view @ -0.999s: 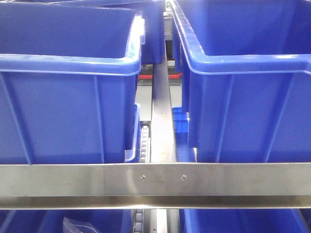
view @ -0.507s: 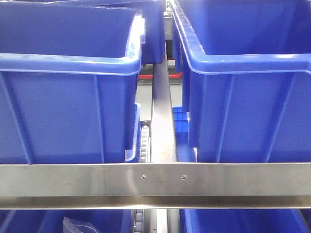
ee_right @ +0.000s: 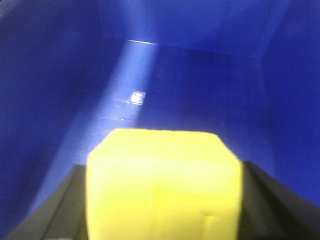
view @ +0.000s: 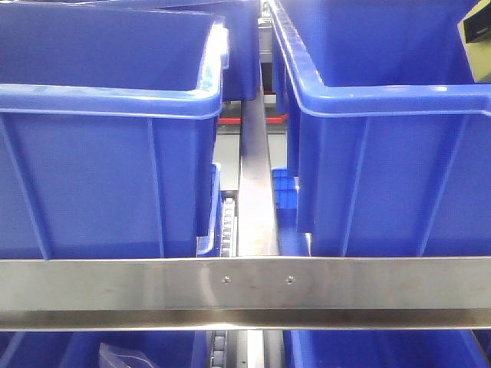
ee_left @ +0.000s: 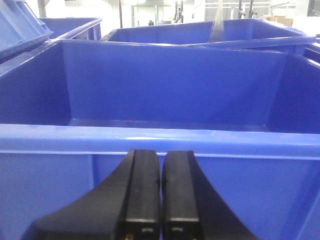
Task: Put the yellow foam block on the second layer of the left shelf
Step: 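Lower the cube into the blue bin and open the right gripper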
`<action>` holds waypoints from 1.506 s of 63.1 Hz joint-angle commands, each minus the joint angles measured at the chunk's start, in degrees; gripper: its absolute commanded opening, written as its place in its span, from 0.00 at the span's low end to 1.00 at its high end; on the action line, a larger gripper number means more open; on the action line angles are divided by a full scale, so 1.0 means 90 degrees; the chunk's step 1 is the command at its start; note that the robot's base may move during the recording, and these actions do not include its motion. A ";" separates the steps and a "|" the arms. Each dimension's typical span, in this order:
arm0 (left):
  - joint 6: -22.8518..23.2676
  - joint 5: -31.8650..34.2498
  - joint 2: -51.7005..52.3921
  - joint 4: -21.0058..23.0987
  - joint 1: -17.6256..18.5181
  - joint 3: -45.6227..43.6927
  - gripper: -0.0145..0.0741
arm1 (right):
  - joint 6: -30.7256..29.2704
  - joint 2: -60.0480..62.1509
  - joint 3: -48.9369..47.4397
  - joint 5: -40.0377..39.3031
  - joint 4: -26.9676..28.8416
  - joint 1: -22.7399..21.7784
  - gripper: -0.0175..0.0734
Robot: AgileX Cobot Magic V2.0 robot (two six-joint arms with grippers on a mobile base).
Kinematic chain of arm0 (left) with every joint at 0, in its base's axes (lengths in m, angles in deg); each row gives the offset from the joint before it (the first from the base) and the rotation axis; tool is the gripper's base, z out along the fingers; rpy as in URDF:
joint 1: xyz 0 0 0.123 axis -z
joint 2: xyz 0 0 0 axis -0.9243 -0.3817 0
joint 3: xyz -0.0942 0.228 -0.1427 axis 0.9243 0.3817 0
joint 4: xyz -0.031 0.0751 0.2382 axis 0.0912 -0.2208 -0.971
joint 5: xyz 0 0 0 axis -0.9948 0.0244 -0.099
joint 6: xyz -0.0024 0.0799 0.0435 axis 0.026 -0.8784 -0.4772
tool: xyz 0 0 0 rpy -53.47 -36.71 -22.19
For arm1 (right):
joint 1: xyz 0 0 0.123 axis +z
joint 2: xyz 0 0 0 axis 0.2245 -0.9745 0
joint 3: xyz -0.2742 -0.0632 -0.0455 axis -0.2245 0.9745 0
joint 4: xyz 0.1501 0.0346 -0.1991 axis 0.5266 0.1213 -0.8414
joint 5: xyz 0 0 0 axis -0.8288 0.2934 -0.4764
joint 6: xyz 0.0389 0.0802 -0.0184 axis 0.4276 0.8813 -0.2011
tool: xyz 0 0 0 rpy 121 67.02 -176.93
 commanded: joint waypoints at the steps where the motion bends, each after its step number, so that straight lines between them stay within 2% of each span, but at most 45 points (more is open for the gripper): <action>1: 0.0021 0.0512 0.0115 0.0036 0.0050 0.0156 0.30 | 0.0233 0.0098 -0.0243 -0.0538 -0.0061 0.0000 0.90; 17: 0.0021 0.0512 0.0115 0.0036 0.0050 0.0156 0.30 | 0.0294 0.0200 -0.0243 -0.0658 -0.0061 0.0000 0.87; 24: 0.0021 0.0512 0.0115 0.0036 0.0050 0.0156 0.30 | 0.0294 0.0341 -0.0243 -0.0682 -0.0061 -0.0006 0.79; 29: 0.0021 0.0512 0.0115 0.0036 0.0050 0.0156 0.30 | 0.0294 0.0457 -0.0243 -0.0682 -0.0061 -0.0006 0.67; 36: 0.0021 0.0512 0.0115 0.0036 0.0050 0.0156 0.30 | 0.0288 0.0611 -0.0243 -0.0732 -0.0061 -0.0011 0.44; 41: 0.0021 0.0512 0.0115 0.0036 0.0050 0.0156 0.30 | 0.0288 0.0722 -0.0238 -0.0732 -0.0061 -0.0031 0.24; 59: 0.0021 0.0512 0.0115 0.0036 0.0050 0.0156 0.30 | 0.0295 0.1579 0.0014 -0.0254 -0.0061 -0.0470 0.25; 75: 0.0021 0.0512 0.0115 0.0036 0.0050 0.0156 0.30 | 0.0295 0.3257 0.1437 -0.0540 -0.0061 -0.0513 0.25; 95: 0.0021 0.0512 0.0115 0.0036 0.0050 0.0156 0.30 | 0.0295 0.5622 0.2982 -0.0371 -0.0061 -0.0513 0.25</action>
